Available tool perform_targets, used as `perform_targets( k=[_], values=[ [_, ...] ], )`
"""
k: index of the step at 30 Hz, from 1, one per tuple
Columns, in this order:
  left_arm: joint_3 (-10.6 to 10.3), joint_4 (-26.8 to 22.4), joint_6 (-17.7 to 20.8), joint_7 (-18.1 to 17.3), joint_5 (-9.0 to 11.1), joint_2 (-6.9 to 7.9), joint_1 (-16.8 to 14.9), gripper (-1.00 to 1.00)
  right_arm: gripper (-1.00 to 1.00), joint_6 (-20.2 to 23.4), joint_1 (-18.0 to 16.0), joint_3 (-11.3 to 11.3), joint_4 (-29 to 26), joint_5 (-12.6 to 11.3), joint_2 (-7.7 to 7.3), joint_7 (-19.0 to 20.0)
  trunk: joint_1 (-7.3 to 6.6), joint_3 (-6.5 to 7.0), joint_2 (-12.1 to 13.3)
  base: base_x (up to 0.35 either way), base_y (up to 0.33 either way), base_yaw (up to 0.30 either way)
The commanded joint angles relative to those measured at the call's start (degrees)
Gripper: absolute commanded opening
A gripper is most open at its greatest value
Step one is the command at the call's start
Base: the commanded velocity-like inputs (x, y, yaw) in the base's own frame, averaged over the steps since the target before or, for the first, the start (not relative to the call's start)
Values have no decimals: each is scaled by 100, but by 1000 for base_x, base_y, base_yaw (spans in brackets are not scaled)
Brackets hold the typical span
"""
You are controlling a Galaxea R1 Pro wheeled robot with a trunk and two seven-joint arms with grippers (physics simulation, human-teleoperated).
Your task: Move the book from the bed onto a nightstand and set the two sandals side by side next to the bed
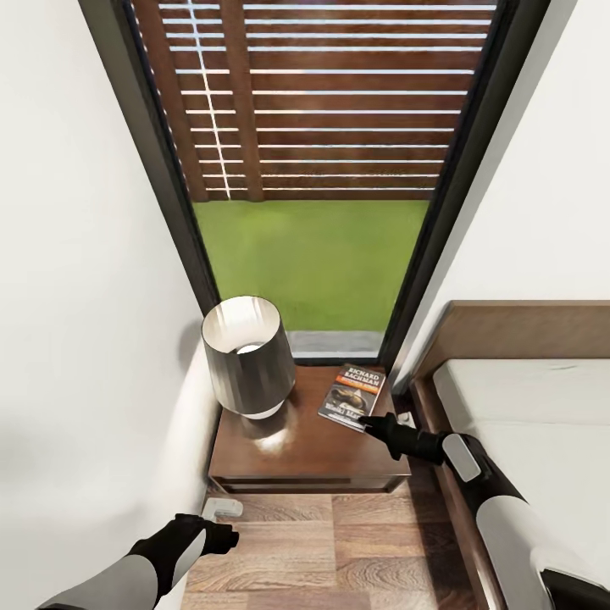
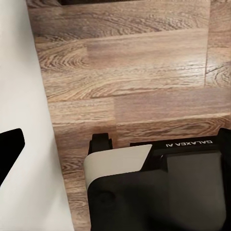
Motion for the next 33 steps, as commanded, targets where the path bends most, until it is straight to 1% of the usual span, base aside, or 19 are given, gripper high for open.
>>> perform_targets(
  k=[1, 24, 33],
  values=[
    [-48, -10, 33, -1, 44, 4, -2, 100, -100, 37, -5, -29, 0, 27, 4, 21, 3, -9, -10, 0, 0, 0],
    [-51, -10, 30, -1, 47, 2, -2, 100, -100, 59, -21, -16, 15, 100, 29, -38, 3, -9, -10, 0, 0, 0],
    [-51, -10, 29, -1, 47, 3, -2, 100, -100, 63, -22, 8, 17, 106, 40, -45, 201, -171, -371, 0, 0, 0]
  ],
)
